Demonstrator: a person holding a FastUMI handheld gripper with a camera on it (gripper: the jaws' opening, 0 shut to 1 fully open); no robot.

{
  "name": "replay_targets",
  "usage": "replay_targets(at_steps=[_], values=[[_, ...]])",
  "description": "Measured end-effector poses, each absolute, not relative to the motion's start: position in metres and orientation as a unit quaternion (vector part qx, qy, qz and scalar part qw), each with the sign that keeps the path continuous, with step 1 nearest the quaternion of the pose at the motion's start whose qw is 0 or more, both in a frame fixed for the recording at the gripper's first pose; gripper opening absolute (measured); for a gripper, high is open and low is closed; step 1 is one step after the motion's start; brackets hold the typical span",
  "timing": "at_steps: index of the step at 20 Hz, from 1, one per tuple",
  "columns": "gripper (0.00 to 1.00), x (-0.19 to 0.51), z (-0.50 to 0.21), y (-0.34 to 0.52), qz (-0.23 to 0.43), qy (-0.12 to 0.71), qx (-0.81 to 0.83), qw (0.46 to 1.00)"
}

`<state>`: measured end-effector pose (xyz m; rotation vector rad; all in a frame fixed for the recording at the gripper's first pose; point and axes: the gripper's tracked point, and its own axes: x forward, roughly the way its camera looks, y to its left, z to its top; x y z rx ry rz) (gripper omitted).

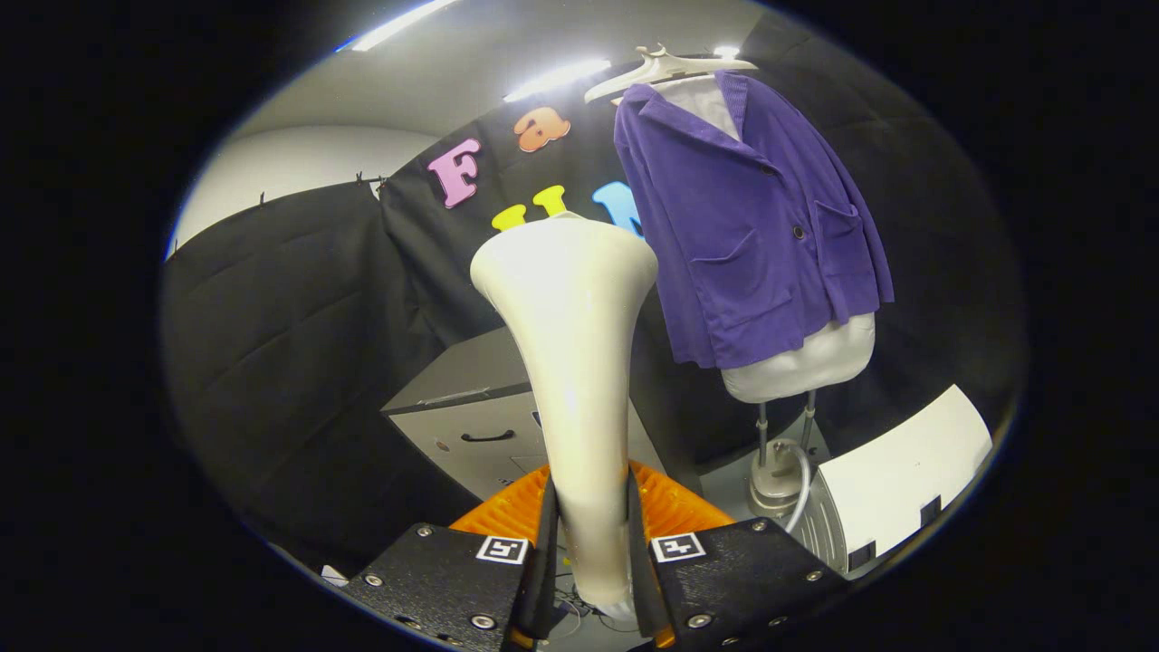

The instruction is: Iron the clothes twice with a garment steamer, once on the left side and once on the right side.

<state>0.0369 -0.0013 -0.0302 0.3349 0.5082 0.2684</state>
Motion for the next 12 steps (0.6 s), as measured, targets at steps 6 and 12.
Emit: replay_targets(at_steps=[6, 12], values=[[0.35, 0.035, -0.026, 0.005, 0.136, 0.244, 0.163, 0.946], [0.35, 0.037, -0.023, 0.013, 0.141, 0.244, 0.159, 0.946]])
